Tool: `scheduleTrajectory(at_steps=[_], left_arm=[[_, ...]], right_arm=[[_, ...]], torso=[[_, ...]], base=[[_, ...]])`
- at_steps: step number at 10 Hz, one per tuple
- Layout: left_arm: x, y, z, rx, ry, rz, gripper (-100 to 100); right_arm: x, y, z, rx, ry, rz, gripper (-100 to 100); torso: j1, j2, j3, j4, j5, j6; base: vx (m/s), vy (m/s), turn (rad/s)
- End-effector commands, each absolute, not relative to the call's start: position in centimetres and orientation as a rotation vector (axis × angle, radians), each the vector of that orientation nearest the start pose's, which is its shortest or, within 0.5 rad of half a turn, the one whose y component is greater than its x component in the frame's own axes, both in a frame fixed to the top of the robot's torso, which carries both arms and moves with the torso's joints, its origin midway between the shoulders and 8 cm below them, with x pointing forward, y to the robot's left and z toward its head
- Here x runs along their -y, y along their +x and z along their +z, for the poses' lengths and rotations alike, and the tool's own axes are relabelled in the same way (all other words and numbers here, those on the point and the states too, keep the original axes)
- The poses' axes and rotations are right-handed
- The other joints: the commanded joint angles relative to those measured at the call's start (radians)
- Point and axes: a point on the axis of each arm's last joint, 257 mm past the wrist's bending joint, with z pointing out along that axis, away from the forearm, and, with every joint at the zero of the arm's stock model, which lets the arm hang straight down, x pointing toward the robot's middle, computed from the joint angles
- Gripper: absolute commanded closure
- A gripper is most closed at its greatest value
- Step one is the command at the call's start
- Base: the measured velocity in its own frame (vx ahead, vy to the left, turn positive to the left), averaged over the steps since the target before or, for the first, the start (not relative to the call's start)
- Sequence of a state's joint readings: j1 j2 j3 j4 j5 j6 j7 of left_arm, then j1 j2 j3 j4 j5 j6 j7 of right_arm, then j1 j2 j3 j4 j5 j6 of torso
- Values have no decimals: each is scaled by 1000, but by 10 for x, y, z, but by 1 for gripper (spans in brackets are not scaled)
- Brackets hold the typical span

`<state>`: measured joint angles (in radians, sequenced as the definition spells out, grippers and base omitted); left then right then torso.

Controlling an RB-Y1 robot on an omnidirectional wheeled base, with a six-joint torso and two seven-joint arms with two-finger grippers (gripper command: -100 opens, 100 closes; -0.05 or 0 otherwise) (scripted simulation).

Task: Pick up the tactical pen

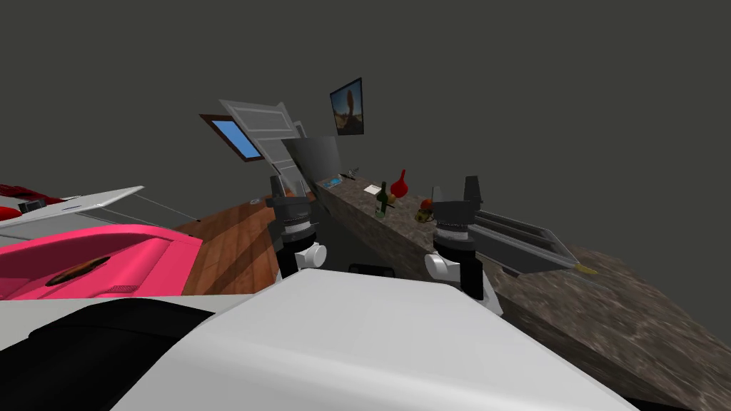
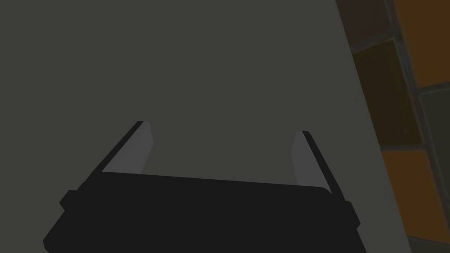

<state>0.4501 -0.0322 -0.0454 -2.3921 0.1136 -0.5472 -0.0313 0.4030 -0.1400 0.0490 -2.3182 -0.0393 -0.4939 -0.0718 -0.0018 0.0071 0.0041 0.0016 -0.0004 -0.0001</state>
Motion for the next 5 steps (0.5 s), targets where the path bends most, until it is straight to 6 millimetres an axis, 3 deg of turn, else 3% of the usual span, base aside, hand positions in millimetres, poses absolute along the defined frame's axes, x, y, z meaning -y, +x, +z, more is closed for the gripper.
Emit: scheduleTrajectory(at_steps=[1,5], left_arm=[[-273,310,95,-377,-580,-1448,0],[-273,310,95,-377,-580,-1447,0]], right_arm=[[234,348,61,-652,500,1507,-100],[204,370,30,-825,429,1500,-100]], torso=[[0,0,0,0,0,0],[-1,-2,-1,0,0,0]], base=[[-71,-16,44],[-81,-20,107]])
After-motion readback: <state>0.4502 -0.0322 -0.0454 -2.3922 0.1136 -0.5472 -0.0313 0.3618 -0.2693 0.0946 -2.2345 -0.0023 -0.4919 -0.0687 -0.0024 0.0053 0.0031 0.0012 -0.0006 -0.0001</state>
